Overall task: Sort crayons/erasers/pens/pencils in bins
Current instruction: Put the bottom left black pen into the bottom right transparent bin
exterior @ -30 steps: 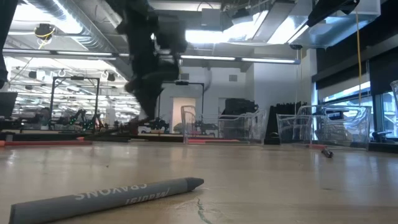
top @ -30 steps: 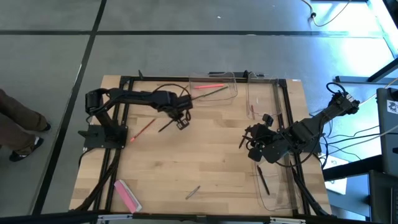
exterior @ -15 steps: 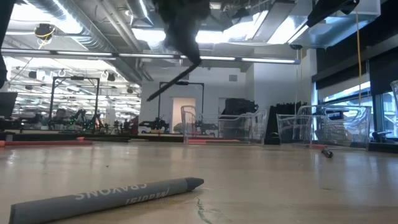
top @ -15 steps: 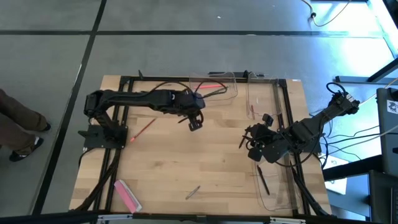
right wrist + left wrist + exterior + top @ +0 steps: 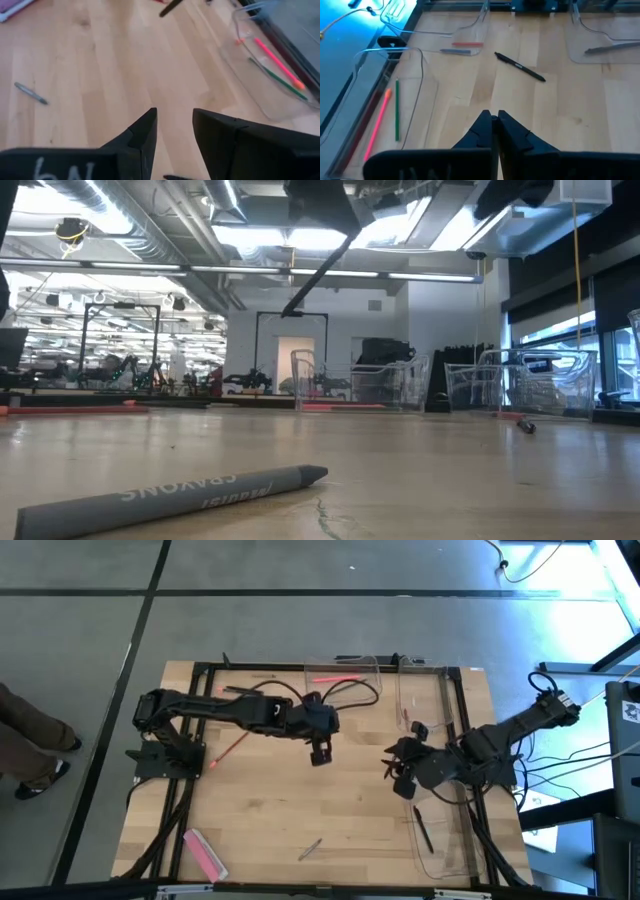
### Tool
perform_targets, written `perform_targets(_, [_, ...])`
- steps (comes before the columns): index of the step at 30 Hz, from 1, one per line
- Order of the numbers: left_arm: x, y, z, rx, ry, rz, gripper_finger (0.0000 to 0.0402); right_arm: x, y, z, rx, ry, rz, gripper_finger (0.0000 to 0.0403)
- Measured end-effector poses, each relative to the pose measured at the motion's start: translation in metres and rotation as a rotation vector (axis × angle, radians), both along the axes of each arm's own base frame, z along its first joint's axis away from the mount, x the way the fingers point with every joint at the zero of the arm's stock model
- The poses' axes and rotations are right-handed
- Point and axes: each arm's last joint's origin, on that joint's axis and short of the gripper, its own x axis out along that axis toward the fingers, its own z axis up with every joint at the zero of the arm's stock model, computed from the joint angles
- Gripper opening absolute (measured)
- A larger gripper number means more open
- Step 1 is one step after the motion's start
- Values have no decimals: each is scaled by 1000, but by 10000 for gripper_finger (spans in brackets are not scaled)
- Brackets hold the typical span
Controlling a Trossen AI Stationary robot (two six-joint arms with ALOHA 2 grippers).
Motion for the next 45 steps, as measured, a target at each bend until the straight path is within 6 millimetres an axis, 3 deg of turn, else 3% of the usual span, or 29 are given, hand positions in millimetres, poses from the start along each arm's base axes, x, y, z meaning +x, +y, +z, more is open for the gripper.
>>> perform_targets(9, [-5, -21, 10, 61, -51, 6, 0, 13, -17, 6, -96, -89, -97, 128])
perform_targets(14, [-15, -31, 22, 58, -83, -22, 0, 24, -22, -13, -113, -162, -96, 128])
perform_targets(18, [-23, -38, 32, 53, -116, -43, 0, 33, -23, -30, -127, -249, -11, 128])
perform_targets(24, [-28, -50, 40, 50, -158, -81, 0, 41, -23, -48, -141, -429, 286, 128])
perform_targets(27, [-28, -55, 42, 60, -173, -106, 0, 42, -29, -55, -120, -502, 320, 128])
perform_targets(39, [-26, -60, 46, 54, -224, -123, 0, 41, -40, -68, -92, -483, 351, 131])
perform_targets(45, [-23, -62, 50, 32, -275, -149, 0, 41, -40, -67, -98, -490, 352, 172])
